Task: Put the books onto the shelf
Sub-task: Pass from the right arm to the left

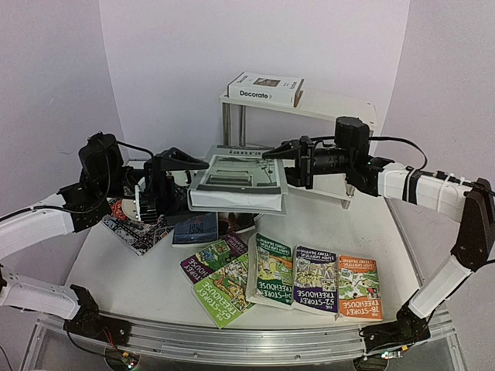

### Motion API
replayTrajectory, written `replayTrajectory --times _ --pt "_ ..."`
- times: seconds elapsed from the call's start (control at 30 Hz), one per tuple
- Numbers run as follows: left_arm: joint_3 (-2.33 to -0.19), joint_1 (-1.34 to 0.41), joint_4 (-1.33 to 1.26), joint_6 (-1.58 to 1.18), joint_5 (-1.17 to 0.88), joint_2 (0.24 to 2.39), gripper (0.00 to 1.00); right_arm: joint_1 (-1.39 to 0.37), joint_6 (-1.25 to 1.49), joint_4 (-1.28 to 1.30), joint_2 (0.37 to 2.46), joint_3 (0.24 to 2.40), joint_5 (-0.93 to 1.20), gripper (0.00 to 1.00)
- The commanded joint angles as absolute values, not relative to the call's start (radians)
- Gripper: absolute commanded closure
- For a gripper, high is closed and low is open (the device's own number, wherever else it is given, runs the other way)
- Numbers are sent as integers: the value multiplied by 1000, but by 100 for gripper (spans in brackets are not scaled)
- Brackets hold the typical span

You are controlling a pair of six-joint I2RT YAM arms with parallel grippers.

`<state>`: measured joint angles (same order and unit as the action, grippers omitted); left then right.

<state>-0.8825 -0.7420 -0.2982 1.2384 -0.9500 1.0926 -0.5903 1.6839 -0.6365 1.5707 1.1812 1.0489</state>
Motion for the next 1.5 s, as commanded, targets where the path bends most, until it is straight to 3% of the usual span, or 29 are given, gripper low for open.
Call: replayTrajectory --times 0.0,0.37,0.53,0.73,0.83,0.9,1.07,1.27,1.47 --pt "-920 -747 -333 1232 -993 1065 18 -598 1729 -764 1550 1186 1063 69" --pt "-936 -747 -333 1252 -968 1094 24 -623 1747 -793 1555 1190 1059 69" --pt "-958 -747 -333 1249 -989 1111 38 -634 1746 -798 1555 1177 1049 67" --pt "-960 -748 -333 1242 -1003 1108 58 -639 1741 -799 1545 1167 1034 41" --pt "-951 -747 -333 1236 -998 1098 66 -638 1741 -799 1543 1163 1034 37" --pt "-945 -747 -333 1233 -991 1091 69 -639 1742 -800 1542 1160 1033 33" --pt "-930 -747 -333 1227 -957 1069 72 -639 1742 -800 1549 1155 1042 10" --pt "-910 -747 -333 1212 -925 1052 75 -639 1736 -799 1549 1159 1051 2" --pt "-890 -747 -333 1197 -882 1028 81 -637 1728 -799 1542 1139 1050 2"
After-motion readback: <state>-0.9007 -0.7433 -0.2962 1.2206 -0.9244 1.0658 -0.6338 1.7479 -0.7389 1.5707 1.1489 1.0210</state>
